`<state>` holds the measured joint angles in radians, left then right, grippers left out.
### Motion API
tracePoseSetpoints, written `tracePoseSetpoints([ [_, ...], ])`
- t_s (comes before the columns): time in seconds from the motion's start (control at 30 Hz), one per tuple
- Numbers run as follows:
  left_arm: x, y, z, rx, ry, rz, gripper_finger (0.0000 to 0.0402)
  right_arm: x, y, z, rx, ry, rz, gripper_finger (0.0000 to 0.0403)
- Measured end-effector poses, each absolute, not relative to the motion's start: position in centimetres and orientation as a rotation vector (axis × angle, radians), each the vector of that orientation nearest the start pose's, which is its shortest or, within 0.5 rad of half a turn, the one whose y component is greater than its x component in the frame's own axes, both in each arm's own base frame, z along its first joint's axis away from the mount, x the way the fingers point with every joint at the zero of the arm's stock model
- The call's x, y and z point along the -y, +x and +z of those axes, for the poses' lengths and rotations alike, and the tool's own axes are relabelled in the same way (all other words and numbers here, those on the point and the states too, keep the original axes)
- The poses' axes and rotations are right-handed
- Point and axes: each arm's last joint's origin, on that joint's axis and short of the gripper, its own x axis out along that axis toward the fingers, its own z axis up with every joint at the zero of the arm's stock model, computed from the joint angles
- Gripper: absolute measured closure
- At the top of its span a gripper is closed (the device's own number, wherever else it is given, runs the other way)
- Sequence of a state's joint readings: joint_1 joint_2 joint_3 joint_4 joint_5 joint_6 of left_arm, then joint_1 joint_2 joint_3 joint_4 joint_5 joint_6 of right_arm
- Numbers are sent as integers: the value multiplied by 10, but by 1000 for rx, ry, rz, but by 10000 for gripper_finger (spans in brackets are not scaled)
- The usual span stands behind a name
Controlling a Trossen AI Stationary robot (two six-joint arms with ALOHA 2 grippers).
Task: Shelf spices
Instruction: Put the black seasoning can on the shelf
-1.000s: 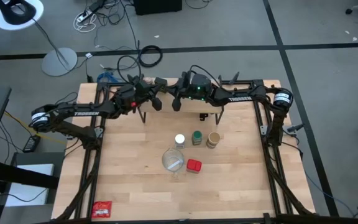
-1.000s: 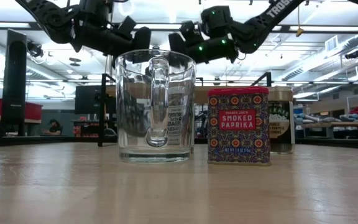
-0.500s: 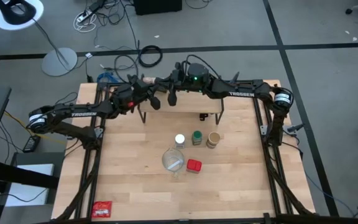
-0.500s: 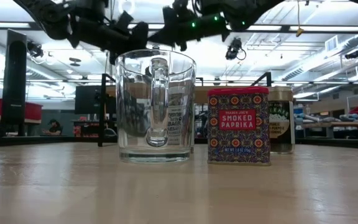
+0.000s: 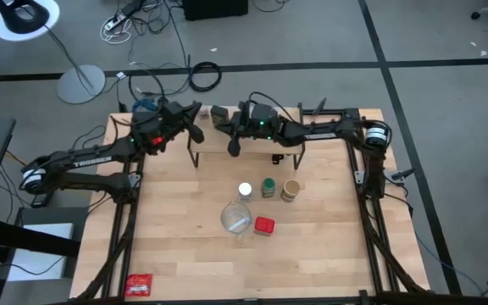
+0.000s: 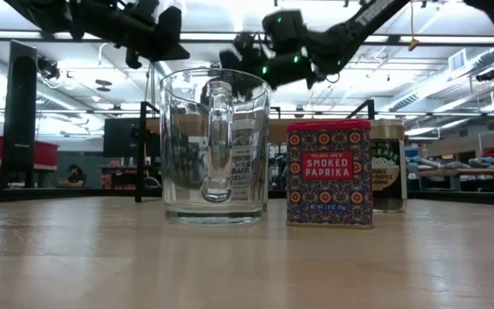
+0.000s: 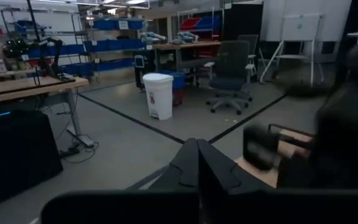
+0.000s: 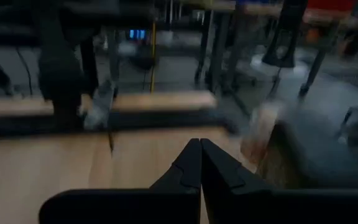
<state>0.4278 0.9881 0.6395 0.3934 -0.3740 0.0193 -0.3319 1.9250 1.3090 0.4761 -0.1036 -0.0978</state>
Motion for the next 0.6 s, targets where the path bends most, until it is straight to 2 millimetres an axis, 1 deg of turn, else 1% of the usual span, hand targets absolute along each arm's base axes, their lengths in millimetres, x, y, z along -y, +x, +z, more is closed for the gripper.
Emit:
tracePoseSetpoints([
  [0.07,-99,193,304,46,20,800,401,143,423,232,-165,-60,-226,403],
  [0.13,-97,189,304,33,19,804,401,142,426,225,-171,-61,-227,403],
  [0.23,-95,183,306,15,20,821,401,140,427,227,-158,-71,-233,403],
  [0.3,-94,180,306,2,21,824,401,140,427,224,-188,-79,-247,403],
  [0.37,-93,177,308,4,21,824,401,144,425,223,-195,-84,-263,403],
  [0.43,-92,177,308,6,21,824,401,148,424,224,-192,-85,-274,403],
  [0.6,-92,176,308,4,24,824,401,152,421,217,-272,-87,-287,403],
])
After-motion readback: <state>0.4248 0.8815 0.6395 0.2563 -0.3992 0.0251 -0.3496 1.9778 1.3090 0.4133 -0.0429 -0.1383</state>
